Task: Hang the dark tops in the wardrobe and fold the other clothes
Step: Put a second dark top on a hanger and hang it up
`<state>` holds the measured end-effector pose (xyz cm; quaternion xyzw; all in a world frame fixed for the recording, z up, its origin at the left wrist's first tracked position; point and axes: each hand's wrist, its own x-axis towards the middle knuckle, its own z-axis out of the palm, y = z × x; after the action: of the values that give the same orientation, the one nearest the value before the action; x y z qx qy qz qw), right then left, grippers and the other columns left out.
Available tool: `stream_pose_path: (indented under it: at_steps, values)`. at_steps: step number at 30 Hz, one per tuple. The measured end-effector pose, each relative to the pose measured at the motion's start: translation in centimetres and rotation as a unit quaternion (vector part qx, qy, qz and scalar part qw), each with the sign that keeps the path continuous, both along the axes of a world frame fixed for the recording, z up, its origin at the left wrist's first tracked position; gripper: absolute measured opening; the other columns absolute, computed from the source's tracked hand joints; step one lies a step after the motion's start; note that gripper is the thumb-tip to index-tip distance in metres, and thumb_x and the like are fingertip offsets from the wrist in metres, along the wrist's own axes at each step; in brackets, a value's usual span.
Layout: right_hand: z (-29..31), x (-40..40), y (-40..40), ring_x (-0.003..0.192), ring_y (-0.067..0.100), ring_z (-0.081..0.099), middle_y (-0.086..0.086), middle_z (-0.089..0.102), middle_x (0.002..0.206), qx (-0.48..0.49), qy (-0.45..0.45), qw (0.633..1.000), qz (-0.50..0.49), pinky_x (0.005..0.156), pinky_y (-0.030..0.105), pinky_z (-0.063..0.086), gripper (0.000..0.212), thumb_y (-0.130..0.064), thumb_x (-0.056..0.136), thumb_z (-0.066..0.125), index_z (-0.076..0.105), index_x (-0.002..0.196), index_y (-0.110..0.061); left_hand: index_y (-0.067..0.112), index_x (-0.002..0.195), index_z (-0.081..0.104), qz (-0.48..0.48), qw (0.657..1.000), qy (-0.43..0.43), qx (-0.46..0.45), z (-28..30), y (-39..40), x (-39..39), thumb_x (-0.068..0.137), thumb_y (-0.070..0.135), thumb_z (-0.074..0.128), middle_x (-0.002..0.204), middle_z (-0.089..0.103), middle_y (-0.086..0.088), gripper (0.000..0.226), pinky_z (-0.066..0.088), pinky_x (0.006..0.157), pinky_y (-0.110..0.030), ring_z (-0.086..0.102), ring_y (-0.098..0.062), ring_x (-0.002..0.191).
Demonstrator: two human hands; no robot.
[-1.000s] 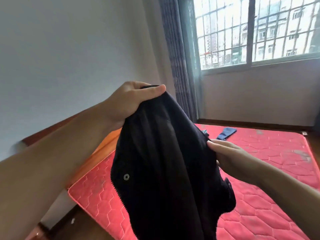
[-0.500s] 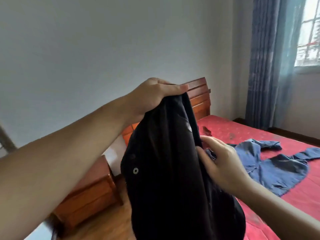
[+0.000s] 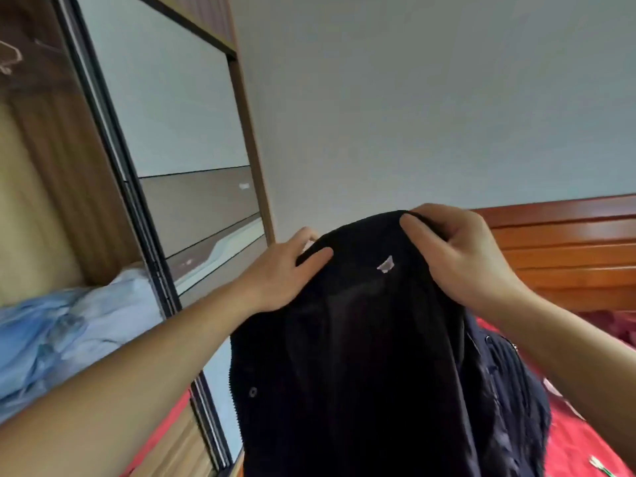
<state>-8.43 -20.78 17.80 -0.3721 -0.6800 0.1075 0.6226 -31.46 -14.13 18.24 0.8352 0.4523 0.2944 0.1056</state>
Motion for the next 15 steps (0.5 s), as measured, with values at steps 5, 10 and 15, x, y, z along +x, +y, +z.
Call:
stream_pose_path:
  at_steps: [5, 10, 15]
  values:
    - [2.5, -8.2, 2.6, 0.061, 0.010, 0.052, 0.002, 0.057, 0.062, -0.075, -0.044, 0.988, 0.125, 0.059, 0.029, 0.040, 0.031, -0.031, 0.094, 0.051, 0.064, 0.070, -0.016, 0.033, 0.097, 0.067, 0.001, 0.964, -0.265, 0.001, -2.1, -2.4, -3.5, 0.089, 0.058, 0.050, 0.097, 0.069, 0.013, 0.031, 0.048, 0.085, -0.025, 0.063, -0.002, 0.096]
    - [4.2, -15.3, 4.0, 0.055, 0.011, 0.057, -0.002, 0.061, 0.059, -0.128, 0.027, 0.949, 0.288, 0.050, 0.020, 0.044, 0.038, -0.022, 0.098, 0.052, 0.066, 0.063, -0.021, 0.039, 0.093, 0.074, -0.026, 0.932, -0.332, -0.141, -4.7, -4.7, -7.8, 0.085, 0.068, 0.050, 0.091, 0.075, 0.012, 0.038, 0.049, 0.070, -0.009, 0.070, -0.003, 0.088]
    - [6.0, -19.7, 6.3, 0.051, 0.011, 0.059, 0.000, 0.064, 0.059, -0.147, -0.021, 0.932, 0.330, 0.047, 0.016, 0.044, 0.040, -0.020, 0.099, 0.051, 0.068, 0.063, -0.019, 0.021, 0.081, 0.075, 0.023, 0.916, -0.376, -0.141, -3.8, -4.4, -16.4, 0.080, 0.057, 0.064, 0.079, 0.073, 0.005, 0.038, 0.050, 0.066, -0.016, 0.070, -0.010, 0.077]
